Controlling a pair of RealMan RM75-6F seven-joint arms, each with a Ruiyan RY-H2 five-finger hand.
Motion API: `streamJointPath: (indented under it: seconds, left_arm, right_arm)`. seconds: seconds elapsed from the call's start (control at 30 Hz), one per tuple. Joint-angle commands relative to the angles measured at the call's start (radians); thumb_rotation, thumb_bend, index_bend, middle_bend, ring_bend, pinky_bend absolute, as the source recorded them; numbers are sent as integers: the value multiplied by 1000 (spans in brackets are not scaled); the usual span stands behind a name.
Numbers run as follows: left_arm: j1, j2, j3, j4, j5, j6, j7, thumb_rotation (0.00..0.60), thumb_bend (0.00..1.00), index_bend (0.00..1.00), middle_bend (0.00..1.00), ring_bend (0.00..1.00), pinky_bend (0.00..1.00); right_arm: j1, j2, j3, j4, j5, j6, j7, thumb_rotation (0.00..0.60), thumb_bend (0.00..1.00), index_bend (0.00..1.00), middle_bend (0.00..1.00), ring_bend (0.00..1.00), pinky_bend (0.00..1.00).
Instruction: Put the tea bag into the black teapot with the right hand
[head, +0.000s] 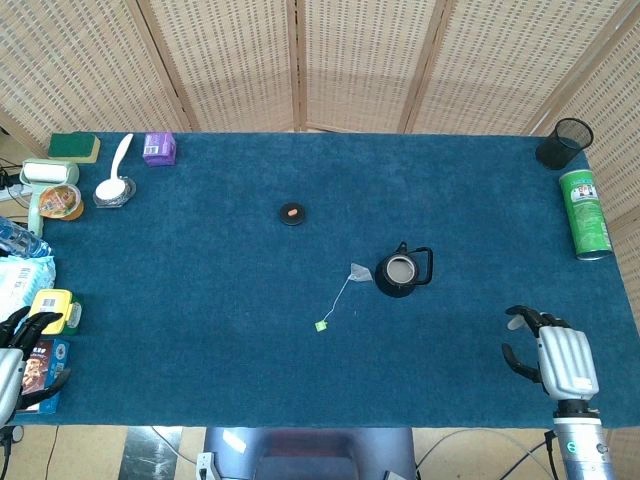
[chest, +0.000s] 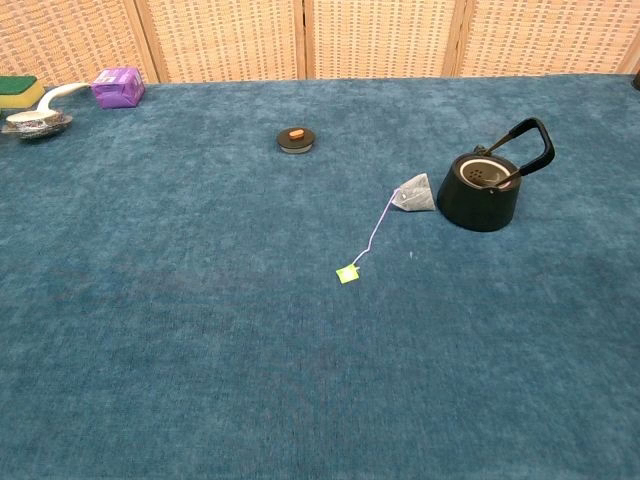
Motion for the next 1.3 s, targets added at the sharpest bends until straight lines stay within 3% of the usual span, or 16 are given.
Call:
streamJointPath:
  seconds: [0.03, 0.43, 0.57, 0.67, 0.73, 0.87, 0.93, 1.1, 1.3]
  left_arm:
    - [2, 1, 0, -1, 0, 4, 0, 600, 294, 183, 189, 78, 127]
    - [14, 22, 1, -1, 11, 31, -13, 600, 294, 184, 188, 78, 127]
    - [10, 29, -4, -2, 15, 33, -17, 600, 293, 183, 189, 78, 127]
    - [8, 33, -7, -2, 15, 33, -16, 600, 294, 183, 189, 78, 127]
    - [7, 34, -8, -1, 12, 30, -17, 600, 294, 184, 188, 78, 127]
    - [4, 35, -11, 0, 7, 27, -19, 600, 294, 183, 189, 78, 127]
    - [0, 35, -16, 4, -3, 20, -21, 600, 294, 184, 189, 78, 126]
    - [-11, 41, -24, 6, -13, 9, -19, 600, 293, 183, 189, 78, 127]
    - [-24, 43, -30, 10, -30, -15, -15, 600, 294, 184, 188, 78, 127]
  right_arm:
    - [0, -1, 2, 0, -1, 0, 3, 600, 375, 314, 436, 427, 441]
    - [4, 27, 7, -16, -46, -10, 75, 600, 375, 319, 440, 434, 441]
    - [48, 70, 32, -36, -92, -55, 184, 600, 376, 320, 471, 480, 450]
    - [94, 93, 42, -46, -134, -105, 228, 600, 374, 320, 603, 644, 572]
    - [124, 101, 47, -52, -152, -142, 265, 600, 372, 325, 720, 784, 734]
    - [184, 114, 58, -60, -168, -221, 299, 600, 370, 332, 861, 972, 947]
    - [246, 109, 76, -72, -163, -299, 296, 600, 368, 334, 908, 1000, 996]
    - [329, 87, 103, -79, -114, -405, 266, 600, 364, 389, 990, 1000, 1000]
    - [435, -4, 125, -66, -19, -527, 126, 600, 365, 421, 1000, 1000, 1000]
